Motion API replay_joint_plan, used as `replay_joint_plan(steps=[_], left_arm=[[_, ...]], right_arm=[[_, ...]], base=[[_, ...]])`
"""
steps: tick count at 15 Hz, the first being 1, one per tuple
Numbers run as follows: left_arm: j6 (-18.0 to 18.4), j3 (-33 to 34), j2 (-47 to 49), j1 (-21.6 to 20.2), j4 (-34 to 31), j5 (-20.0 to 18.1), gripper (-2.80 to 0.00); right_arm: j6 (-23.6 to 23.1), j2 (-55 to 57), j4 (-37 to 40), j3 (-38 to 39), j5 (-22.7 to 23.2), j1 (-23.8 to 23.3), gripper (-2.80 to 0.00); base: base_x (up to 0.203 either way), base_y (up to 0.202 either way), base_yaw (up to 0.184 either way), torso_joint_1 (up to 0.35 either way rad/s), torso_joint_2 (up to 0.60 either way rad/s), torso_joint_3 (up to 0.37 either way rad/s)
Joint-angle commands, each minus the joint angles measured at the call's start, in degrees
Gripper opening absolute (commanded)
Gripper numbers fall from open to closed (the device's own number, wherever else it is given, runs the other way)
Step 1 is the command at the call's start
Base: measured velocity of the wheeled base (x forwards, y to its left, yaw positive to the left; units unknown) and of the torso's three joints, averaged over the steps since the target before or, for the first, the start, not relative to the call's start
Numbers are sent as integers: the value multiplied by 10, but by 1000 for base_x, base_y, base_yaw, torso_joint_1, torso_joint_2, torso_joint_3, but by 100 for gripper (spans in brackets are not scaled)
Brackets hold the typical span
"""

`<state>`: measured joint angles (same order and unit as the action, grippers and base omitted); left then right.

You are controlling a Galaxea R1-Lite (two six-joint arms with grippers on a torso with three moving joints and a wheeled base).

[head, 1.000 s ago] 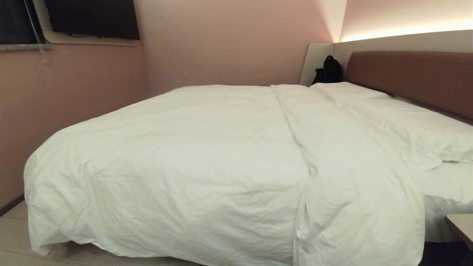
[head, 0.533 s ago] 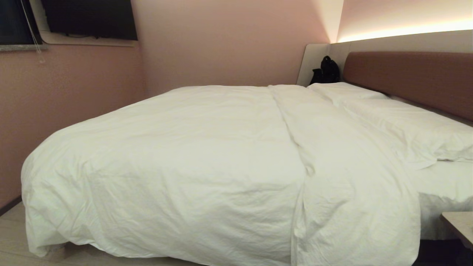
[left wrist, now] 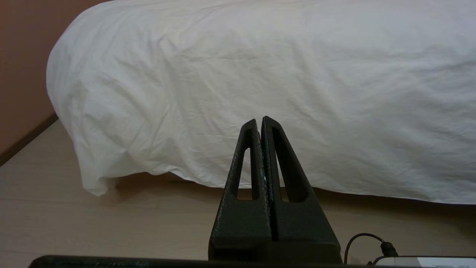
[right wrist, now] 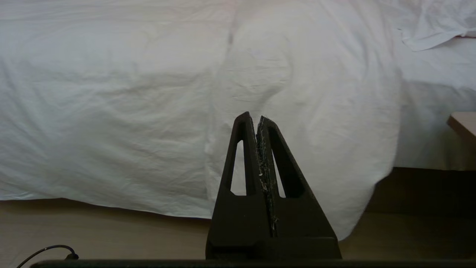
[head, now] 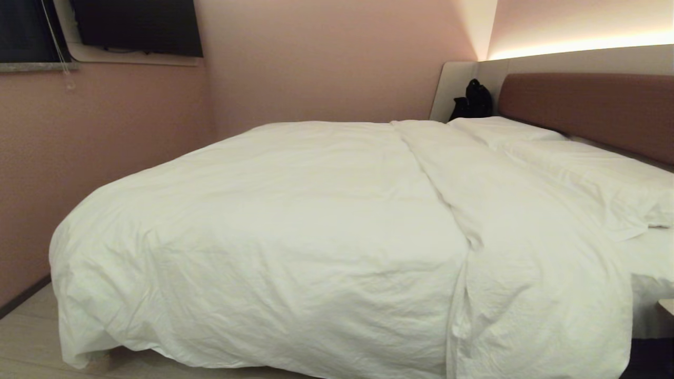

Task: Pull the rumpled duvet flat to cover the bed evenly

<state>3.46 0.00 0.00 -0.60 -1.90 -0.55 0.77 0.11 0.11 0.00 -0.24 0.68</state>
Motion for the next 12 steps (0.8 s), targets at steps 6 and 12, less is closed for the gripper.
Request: replay_joint_plan(steps=[6, 12], left_arm=[[-5, 0, 0, 0, 0, 0, -280], [-5, 0, 0, 0, 0, 0, -280]], right_arm=[[0, 0, 1, 0, 0, 0, -280], [0, 0, 1, 0, 0, 0, -280]], base=[[0, 195, -1, 1, 2, 3], [0, 194, -1, 2, 3, 1]])
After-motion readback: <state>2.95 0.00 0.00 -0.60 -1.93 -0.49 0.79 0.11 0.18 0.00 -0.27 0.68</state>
